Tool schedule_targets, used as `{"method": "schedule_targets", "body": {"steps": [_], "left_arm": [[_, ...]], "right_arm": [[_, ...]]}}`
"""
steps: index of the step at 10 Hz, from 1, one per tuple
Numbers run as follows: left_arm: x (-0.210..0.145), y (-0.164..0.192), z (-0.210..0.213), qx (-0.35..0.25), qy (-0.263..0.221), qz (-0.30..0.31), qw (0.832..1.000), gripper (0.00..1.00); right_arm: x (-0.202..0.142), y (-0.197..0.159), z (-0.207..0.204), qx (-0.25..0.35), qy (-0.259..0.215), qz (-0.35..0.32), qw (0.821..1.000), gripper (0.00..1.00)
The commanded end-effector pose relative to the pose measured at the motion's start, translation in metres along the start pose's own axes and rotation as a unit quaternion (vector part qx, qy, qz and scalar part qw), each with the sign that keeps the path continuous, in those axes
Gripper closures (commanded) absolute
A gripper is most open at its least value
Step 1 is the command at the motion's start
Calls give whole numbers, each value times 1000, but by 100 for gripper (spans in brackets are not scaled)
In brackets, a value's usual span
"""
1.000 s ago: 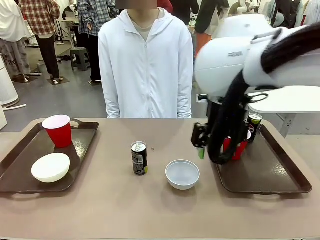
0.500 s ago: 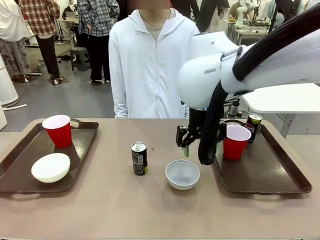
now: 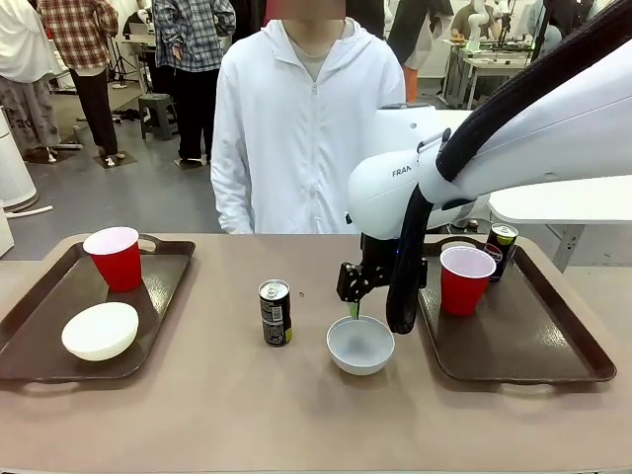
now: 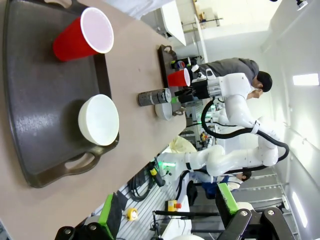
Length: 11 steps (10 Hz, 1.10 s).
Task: Prepare tableware on both trays.
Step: Pick up a Picnic Bowl from the table and place it on a Handle tray.
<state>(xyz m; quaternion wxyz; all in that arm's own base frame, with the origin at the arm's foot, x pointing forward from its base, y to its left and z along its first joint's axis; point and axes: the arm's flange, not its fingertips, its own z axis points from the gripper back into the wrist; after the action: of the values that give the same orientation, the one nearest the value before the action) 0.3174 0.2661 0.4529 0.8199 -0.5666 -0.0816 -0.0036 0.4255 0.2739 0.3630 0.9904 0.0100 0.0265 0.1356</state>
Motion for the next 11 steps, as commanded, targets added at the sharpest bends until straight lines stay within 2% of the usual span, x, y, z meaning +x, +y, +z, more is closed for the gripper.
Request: {"method": "schedule_targets", "body": {"steps": [1,2,3,4,5,7,8,9,10,11], "left_arm": [[-2,-1,0,-3,-3,-4,1000,0],[-2,-1,0,-3,-3,-4,1000,0],[-2,-1,0,-3,-3,-4,1000,0],[-2,-1,0,-3,-3,-4,1000,0],[-2,-1,0,-3,-3,-4,1000,0],[-2,-1,0,-3,-3,-4,1000,0],[-2,-1,0,-3,-3,-4,1000,0],[-2,-1,0,-3,-3,-4,1000,0],[-2,-1,0,-3,-3,-4,1000,0],[-2,-1,0,-3,-3,-4,1000,0]], "right_arm": [[7,-4,-11,2,10,15,1000,0],[7,-6,-16,7,20,25,999,0],[6,-8,-20,13,27,38,999,57],[6,-10,-23,18,31,40,999,58],[7,-11,-24,23,35,40,998,100],[4,-13,-25,27,39,41,998,100],[4,-12,-24,30,41,44,998,85],[4,-12,-23,29,44,45,998,95],[1,-13,-20,31,42,44,998,100],[-2,-16,-17,35,38,45,998,100]]}}
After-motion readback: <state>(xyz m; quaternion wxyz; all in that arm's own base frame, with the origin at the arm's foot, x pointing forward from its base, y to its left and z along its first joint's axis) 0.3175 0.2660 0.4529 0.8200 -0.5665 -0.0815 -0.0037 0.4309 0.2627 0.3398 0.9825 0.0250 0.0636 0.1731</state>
